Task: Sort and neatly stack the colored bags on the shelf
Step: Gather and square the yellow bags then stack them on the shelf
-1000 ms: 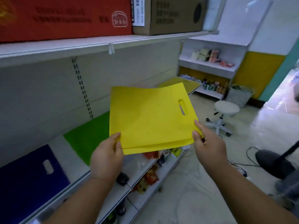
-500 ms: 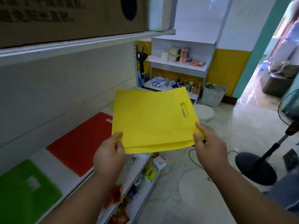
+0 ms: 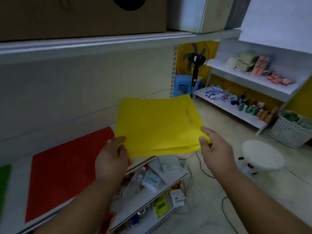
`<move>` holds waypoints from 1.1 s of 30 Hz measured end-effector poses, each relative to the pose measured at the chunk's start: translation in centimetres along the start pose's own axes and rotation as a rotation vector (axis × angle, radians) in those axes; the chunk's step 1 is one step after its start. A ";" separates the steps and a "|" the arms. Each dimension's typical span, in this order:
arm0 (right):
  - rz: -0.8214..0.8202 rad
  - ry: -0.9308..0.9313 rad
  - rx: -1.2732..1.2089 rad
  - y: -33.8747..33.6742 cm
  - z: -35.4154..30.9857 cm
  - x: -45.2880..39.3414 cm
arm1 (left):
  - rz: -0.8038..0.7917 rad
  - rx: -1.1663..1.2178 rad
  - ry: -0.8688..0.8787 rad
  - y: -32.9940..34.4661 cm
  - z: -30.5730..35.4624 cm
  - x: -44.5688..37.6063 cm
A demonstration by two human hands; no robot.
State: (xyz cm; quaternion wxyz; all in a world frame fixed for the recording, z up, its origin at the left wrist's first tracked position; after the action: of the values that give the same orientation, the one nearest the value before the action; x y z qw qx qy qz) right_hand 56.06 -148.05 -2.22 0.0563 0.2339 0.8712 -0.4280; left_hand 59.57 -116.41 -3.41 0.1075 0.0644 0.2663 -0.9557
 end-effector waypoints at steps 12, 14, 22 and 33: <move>-0.330 -0.212 -0.045 5.5 4.9 -14.4 | 0.180 -0.186 -0.299 7.6 0.9 -3.2; -0.403 -0.253 -0.022 6.8 6.0 -16.1 | 0.205 -0.218 -0.320 9.2 0.7 -2.6; -0.511 -0.393 0.243 10.5 8.6 -20.2 | 0.083 -0.541 -0.397 13.5 0.0 -3.3; -0.613 -0.533 0.559 12.0 8.0 -20.5 | 0.052 -0.787 -0.404 14.3 -0.2 -3.6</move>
State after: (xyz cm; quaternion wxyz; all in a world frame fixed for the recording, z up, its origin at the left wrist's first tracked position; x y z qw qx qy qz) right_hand 78.85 -155.29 -9.70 0.0839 -0.1445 0.7069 -0.6873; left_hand 66.46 -127.66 -9.99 0.1980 -0.1630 0.5817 -0.7719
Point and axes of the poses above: each hand's wrist, its own x-axis away from the middle knuckle, its own y-axis out of the palm, z = x × y, the point moved 6 cm from there along -x, towards the middle knuckle, and after that the axes turned 7 degrees about x, right-handed, at the moved point
